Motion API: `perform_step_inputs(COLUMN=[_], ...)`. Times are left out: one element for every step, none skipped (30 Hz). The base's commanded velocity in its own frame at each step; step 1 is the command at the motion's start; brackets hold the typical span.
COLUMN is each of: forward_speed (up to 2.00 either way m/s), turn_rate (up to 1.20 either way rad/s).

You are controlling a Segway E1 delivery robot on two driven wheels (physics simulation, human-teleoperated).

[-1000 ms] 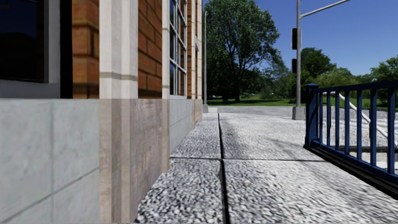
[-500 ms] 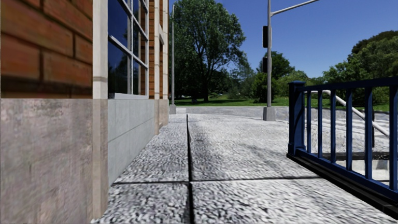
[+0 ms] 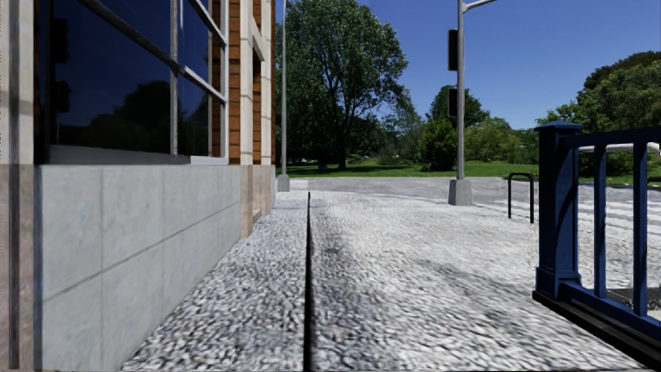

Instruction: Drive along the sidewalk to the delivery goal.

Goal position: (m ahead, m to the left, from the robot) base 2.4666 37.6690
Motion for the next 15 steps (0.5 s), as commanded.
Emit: perform_step_inputs(forward_speed=[2.00, 2.00, 2.00, 2.00, 2.00, 2.00, 2.00, 2.00, 2.00, 2.00, 2.00, 2.00, 2.00, 2.00, 2.00], turn_rate=[0.00, 0.00, 0.00, 0.00, 0.00, 0.00, 0.00, 0.00, 0.00, 0.00, 0.00, 0.00, 0.00, 0.00, 0.00])
